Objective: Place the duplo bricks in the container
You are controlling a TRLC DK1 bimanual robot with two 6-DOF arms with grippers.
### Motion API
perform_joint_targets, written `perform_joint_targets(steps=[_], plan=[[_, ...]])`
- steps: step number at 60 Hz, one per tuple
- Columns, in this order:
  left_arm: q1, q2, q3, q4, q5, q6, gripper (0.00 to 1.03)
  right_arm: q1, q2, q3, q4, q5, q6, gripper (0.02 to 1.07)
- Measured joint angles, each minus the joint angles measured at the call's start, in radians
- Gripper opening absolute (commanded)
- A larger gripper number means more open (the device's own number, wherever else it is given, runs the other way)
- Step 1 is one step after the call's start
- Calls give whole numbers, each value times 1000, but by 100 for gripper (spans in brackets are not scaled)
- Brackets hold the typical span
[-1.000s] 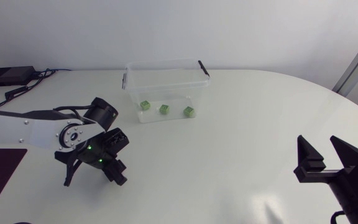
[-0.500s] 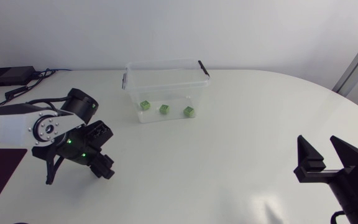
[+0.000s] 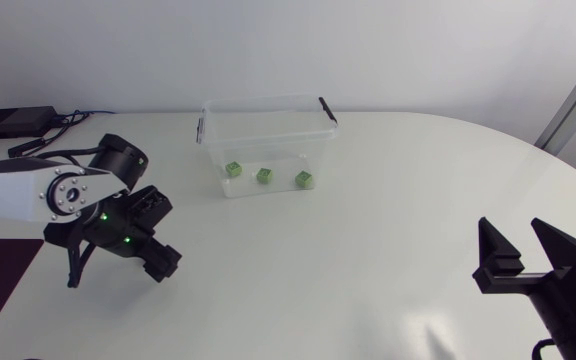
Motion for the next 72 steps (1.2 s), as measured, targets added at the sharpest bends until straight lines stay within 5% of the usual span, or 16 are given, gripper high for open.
perform_joint_targets(steps=[37,42,46,47,72], plan=[[140,196,23,104,-36,93,98,0,0,0,0,0,0,102],[145,216,42,132,-37,106,84,0,0,0,0,0,0,102],[145,222,46,145,-37,110,51,0,0,0,0,0,0,102],[145,223,46,146,-37,111,34,0,0,0,0,0,0,102],[102,124,8,121,-37,117,31,0,0,0,0,0,0,102]])
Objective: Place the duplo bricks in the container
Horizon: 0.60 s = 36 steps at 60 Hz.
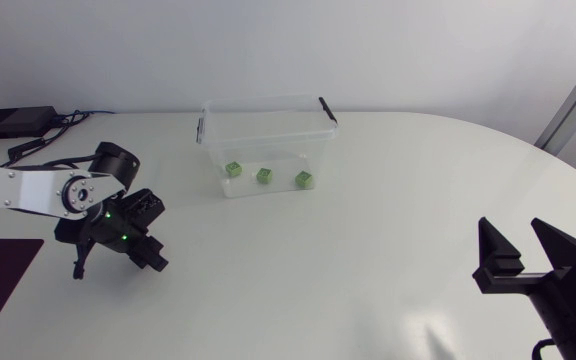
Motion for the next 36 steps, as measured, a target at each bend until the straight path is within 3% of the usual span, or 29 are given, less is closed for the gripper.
perform_joint_targets(steps=[11,23,36], plan=[[-49,-51,153,-107,0,0,31,0,0,0,0,0,0,102],[-83,47,532,-182,0,-8,31,0,0,0,0,0,0,102],[-143,277,918,-253,0,-35,31,0,0,0,0,0,0,102]])
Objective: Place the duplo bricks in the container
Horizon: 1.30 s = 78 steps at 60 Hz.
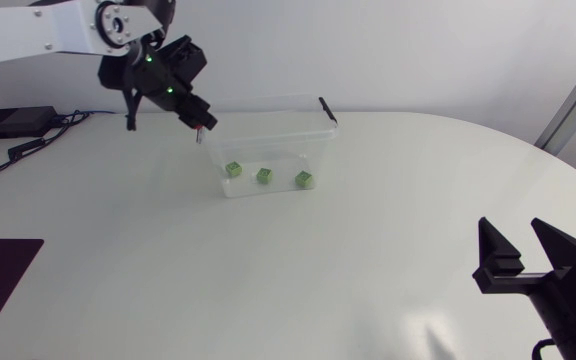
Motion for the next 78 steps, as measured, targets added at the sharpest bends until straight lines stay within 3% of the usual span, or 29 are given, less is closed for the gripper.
perform_joint_targets(steps=[10,11,12,14,15,28,42,55,59,68,78], plan=[[-66,179,249,-45,1,-27,35,0,0,0,0,0,0,102],[-74,200,280,-57,1,-32,41,0,0,0,0,0,0,102],[-80,216,303,-67,1,-36,66,0,0,0,0,0,0,102],[-96,263,370,-101,1,-53,93,0,0,0,0,0,0,102],[-101,278,391,-114,1,-55,101,0,0,0,0,0,0,102],[-110,287,410,-185,-10,-64,100,0,0,0,0,0,0,102],[-13,106,274,-168,-68,-72,100,0,0,0,0,0,0,102],[100,-237,-24,2,-84,-72,100,0,0,0,0,0,0,102],[117,-354,-145,82,-128,-74,100,0,0,0,0,0,0,102],[122,-610,-443,269,-252,-80,100,0,0,0,0,0,0,102],[97,-843,-657,293,-303,-91,100,0,0,0,0,0,0,102]])
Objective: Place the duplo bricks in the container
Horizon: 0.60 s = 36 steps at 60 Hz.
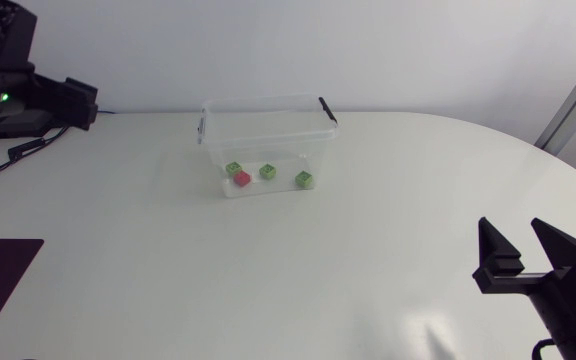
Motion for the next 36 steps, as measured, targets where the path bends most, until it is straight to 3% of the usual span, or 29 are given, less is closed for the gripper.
perform_joint_targets(steps=[23,36], plan=[[-34,-508,-480,63,68,-15,100,0,0,0,0,0,0,102],[-10,-657,-605,114,122,-61,100,1,0,0,0,0,0,102]])
